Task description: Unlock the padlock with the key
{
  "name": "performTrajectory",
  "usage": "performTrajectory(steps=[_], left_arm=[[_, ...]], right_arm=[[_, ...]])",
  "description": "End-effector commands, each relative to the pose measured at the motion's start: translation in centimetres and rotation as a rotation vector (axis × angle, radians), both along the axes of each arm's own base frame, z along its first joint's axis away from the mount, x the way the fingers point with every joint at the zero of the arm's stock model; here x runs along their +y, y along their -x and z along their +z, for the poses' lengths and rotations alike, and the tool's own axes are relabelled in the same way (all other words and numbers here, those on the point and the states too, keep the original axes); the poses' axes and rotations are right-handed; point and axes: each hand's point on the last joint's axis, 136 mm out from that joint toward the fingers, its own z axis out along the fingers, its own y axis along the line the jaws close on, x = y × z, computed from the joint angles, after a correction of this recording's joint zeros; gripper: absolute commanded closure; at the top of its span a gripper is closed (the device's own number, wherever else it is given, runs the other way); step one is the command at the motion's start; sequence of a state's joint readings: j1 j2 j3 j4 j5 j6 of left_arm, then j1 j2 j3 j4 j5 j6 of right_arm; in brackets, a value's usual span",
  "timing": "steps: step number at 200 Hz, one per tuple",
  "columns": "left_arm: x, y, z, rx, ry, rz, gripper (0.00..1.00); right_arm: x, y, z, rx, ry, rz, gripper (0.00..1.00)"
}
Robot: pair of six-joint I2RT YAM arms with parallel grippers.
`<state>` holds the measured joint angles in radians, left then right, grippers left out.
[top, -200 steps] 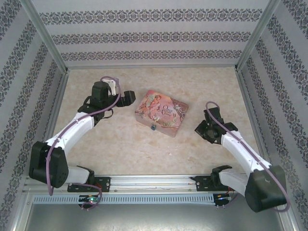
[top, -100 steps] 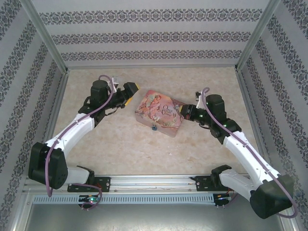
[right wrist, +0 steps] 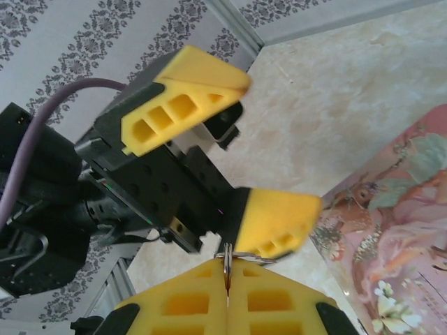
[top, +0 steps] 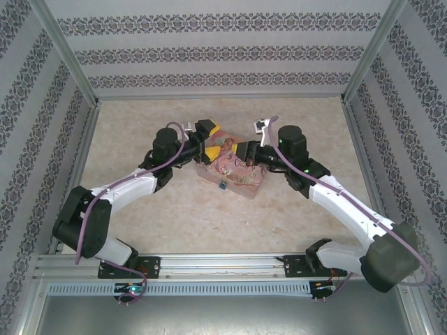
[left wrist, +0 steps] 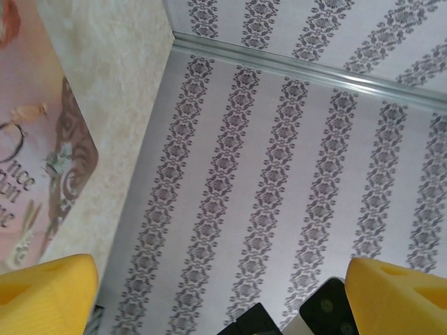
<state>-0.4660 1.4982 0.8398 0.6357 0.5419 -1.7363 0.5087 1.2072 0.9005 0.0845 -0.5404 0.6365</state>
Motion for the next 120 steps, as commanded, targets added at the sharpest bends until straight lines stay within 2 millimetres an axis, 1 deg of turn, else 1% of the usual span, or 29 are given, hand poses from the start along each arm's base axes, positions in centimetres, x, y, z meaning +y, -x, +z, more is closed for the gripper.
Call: performTrajectory(steps=[1, 36, 53, 61, 93, 120], left_arm=[[-1.1, 0.1, 3.1, -0.016, 0.162, 0.016, 0.1], [-2.8, 0.5, 3.9, -0.017, 0.218, -0.014, 0.15], [-3.4, 0.7, 3.9, -0.015, 0.215, -0.025, 0.18], [-3.4, 0.7, 3.5, -0.004, 0.205, -0.021, 0.2], [-2.9, 0.7, 2.4, 0.019, 0.181, 0.013, 0.32], [-2.8, 0.6, 2.2, 0.022, 0.178, 0.023, 0.44]], right_arm=[[1.4, -0.5, 2.5, -0.095, -0.035, 0.037, 1.0], [2.7, -1.4, 1.5, -0.087, -0.021, 0.049, 1.0], [3.1, -1.7, 1.3, -0.085, -0.021, 0.05, 1.0], [3.2, -1.8, 1.0, -0.079, -0.018, 0.051, 1.0], [3.4, -2.1, 0.4, -0.07, -0.01, 0.048, 1.0], [3.1, -1.9, -0.2, -0.058, -0.001, 0.042, 1.0]])
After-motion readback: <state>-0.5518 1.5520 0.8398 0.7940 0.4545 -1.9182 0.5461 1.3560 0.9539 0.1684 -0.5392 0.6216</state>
